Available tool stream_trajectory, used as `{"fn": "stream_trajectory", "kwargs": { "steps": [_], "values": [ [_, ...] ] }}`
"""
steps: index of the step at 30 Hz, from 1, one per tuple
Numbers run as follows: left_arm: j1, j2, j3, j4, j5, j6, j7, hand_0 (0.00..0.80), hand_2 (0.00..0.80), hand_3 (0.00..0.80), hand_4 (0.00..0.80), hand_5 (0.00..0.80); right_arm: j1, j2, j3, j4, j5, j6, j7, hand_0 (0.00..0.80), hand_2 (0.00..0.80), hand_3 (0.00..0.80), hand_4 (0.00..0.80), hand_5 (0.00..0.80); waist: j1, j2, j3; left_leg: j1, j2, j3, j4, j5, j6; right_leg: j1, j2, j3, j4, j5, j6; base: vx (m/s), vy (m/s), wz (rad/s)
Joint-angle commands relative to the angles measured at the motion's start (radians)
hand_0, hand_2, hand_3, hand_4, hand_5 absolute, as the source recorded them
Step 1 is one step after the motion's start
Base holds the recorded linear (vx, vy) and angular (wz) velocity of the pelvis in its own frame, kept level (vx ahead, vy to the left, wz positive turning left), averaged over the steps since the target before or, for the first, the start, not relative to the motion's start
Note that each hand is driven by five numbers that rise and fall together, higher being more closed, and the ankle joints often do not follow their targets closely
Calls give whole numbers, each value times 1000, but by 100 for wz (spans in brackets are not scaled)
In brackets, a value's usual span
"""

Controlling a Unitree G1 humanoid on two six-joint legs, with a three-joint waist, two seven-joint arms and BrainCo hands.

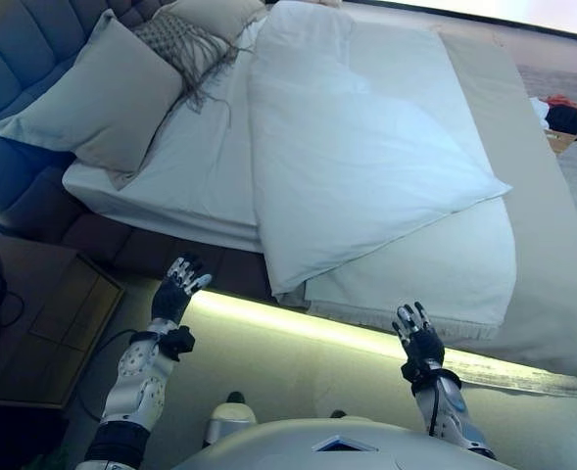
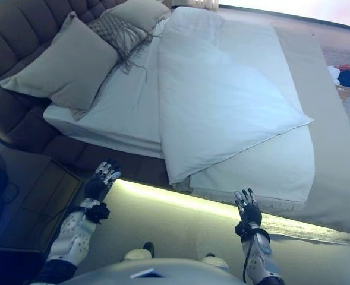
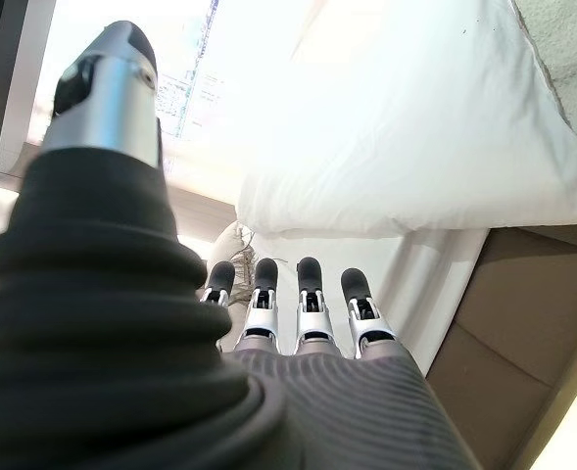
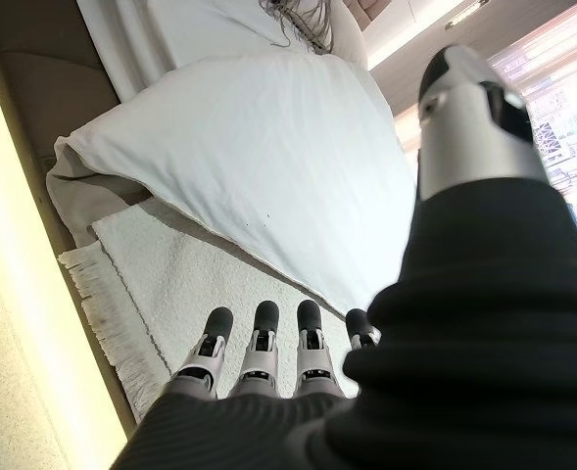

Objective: Make the bed neatly

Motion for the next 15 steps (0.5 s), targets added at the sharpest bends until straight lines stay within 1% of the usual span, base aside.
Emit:
{"fn": "stream_trajectory", "kwargs": {
  "steps": [1,6,9,11,13,15],
  "values": [
    [-52,34,5,4,20,-37,-17,0,0,0,0,0,-30,-1,-25,-83,1,-20,4,0,0,0,0,0,-9,12,18,-19,-47,56,74,-62,82,-51,-10,-40,89,-16,6,5,97,0],
    [-43,50,22,-6,-6,-29,0,0,0,0,0,0,-39,0,-38,-94,4,-16,10,0,0,0,0,0,-10,16,54,-49,-77,41,172,-105,117,-82,-46,-6,176,-31,10,13,107,1],
    [-39,57,41,-11,0,-19,0,0,0,0,0,0,-41,15,-49,-89,9,-19,26,0,0,0,0,0,-6,22,66,-53,-105,28,205,-133,143,-98,-81,9,238,-23,11,57,144,1],
    [-33,59,48,-13,8,-18,-11,0,0,0,0,0,-38,28,-59,-82,6,-24,36,0,0,0,0,0,-5,32,67,-54,-120,17,207,-139,162,-111,-104,21,300,-17,8,62,194,5],
    [-37,59,34,-14,20,-13,-11,0,0,0,0,0,-30,40,-65,-94,6,-26,39,0,0,0,0,0,-10,47,68,-69,-145,1,216,-144,193,-162,-135,39,450,22,4,25,259,7],
    [-51,57,13,2,26,-15,-5,0,0,0,0,0,-27,35,-59,-107,14,-28,40,0,0,0,0,0,-23,73,80,-75,-159,-3,233,-153,217,-260,-152,53,657,53,-16,8,312,22]
  ]
}}
